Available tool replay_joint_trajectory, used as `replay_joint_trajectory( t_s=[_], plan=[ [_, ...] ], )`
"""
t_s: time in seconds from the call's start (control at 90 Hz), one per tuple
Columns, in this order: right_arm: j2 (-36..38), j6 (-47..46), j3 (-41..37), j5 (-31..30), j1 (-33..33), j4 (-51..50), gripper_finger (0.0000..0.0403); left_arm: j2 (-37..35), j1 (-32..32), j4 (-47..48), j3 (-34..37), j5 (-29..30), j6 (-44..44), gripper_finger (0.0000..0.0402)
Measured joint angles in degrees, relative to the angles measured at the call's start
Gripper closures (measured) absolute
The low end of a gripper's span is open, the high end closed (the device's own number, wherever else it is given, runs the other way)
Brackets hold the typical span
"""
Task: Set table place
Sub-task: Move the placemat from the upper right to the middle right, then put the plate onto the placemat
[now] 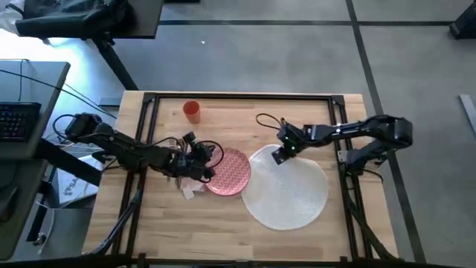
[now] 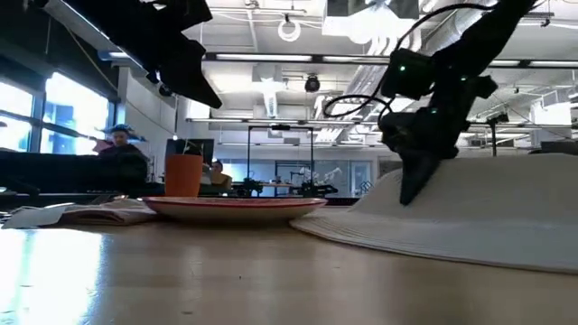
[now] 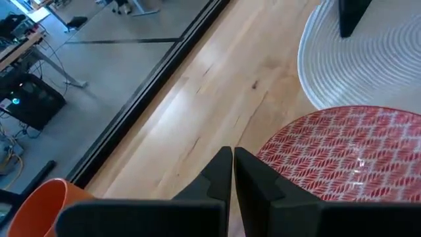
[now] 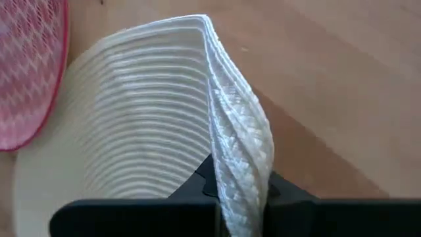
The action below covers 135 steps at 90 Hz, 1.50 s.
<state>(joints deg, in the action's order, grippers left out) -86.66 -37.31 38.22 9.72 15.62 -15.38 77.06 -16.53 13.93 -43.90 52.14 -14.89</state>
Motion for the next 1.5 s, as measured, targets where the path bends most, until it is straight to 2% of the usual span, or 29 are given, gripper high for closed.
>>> replay_joint_trajectory(
  t_s=[0.167,0.389,0.589,0.722,0.978,1.133,1.256,1.378,1.5],
  plan=[
    [-5.7,7.9,4.4,0.0,0.5,-0.1,0.0403,0.0,0.0,0.0,0.0,0.0,-0.5,0.0402],
    [-13.2,16.6,14.0,-1.5,0.5,-0.2,0.0403,0.0,0.0,0.2,0.0,-0.1,-1.3,0.0402],
    [-18.3,24.2,23.5,-4.5,0.5,-7.0,0.0394,0.0,-0.1,0.4,0.0,-2.3,-1.5,0.0402],
    [-20.4,28.3,26.8,-5.0,0.3,-7.4,0.0356,0.0,-0.3,0.5,0.0,-4.4,-2.0,0.0402],
    [-21.0,32.1,30.4,-5.0,0.1,-7.2,0.024,0.0,-3.2,2.8,0.0,-7.2,-6.1,0.0402],
    [-20.8,32.4,35.6,-5.1,0.0,-16.6,0.0181,0.0,-4.3,6.8,-0.1,-13.1,-12.9,0.0402],
    [-20.8,31.8,39.9,-4.9,-0.9,-22.6,0.0155,0.0,-5.4,11.3,-0.1,-17.6,-20.2,0.0402],
    [-20.7,29.8,42.0,-1.4,-3.0,-22.8,0.0149,-0.1,-9.1,14.7,-0.1,-18.0,-28.0,0.0402],
    [-20.7,24.1,40.3,5.0,-5.2,-17.3,0.0148,-0.3,-12.2,20.5,-0.1,-18.8,-41.3,0.0402]
  ],
)
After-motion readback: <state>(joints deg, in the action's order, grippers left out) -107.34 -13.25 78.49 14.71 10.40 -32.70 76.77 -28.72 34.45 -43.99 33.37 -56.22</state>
